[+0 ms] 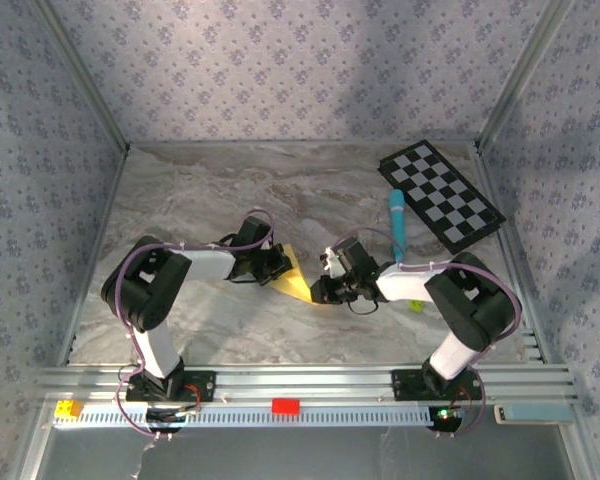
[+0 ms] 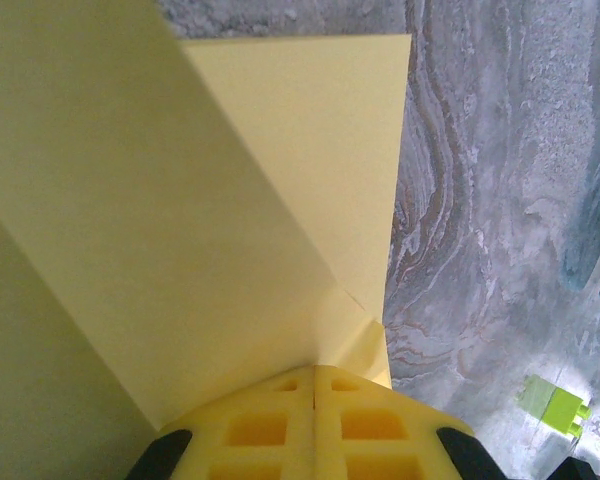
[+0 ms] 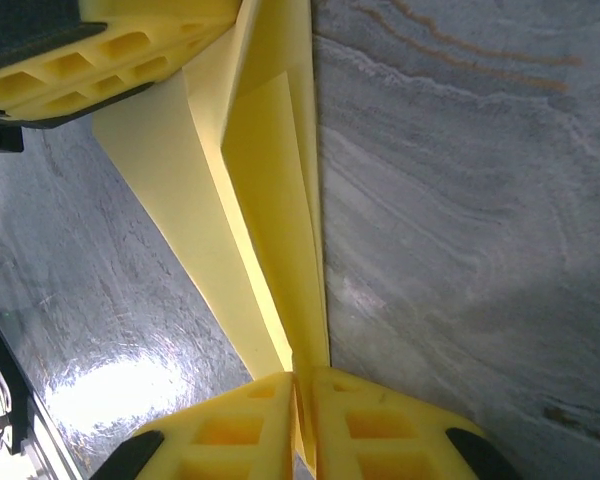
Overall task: Fold a paper plane with a square sheet of paper (pick it up from the middle)
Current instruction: Fourth fold the wing at the center of the table.
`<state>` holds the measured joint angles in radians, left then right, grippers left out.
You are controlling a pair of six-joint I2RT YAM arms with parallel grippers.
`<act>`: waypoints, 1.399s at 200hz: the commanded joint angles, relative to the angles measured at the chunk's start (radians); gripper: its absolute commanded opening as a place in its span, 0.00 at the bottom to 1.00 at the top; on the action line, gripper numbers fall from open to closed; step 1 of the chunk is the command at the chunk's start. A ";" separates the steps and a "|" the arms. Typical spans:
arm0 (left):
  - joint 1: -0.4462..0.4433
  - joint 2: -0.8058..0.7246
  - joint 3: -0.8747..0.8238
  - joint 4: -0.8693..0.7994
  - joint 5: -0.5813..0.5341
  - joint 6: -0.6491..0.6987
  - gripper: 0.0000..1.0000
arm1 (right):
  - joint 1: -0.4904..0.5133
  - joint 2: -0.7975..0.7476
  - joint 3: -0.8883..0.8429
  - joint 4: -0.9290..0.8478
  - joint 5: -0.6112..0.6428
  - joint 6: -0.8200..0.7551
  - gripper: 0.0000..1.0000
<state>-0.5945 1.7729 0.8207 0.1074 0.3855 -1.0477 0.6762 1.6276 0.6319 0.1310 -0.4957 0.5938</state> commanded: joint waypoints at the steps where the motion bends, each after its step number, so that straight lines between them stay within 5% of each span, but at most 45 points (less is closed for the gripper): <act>1: 0.016 -0.013 -0.023 -0.044 -0.034 0.016 0.04 | 0.000 -0.014 -0.041 -0.097 -0.006 0.000 0.14; 97: 0.016 -0.023 -0.031 -0.051 -0.049 0.013 0.03 | 0.001 -0.018 -0.037 -0.107 -0.023 0.003 0.09; 171: 0.017 -0.026 -0.032 -0.043 -0.042 0.016 0.03 | 0.002 -0.118 0.055 -0.099 0.009 0.027 0.22; 228: 0.018 -0.023 -0.031 -0.040 -0.040 0.014 0.03 | 0.061 0.056 0.188 -0.077 -0.074 0.026 0.07; 280: 0.017 -0.021 -0.030 -0.042 -0.037 0.015 0.03 | 0.049 0.118 0.176 -0.054 -0.041 0.053 0.05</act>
<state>-0.5880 1.7615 0.8085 0.1062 0.3813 -1.0477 0.7349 1.7325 0.8112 0.0772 -0.5423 0.6231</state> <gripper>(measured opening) 0.046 0.058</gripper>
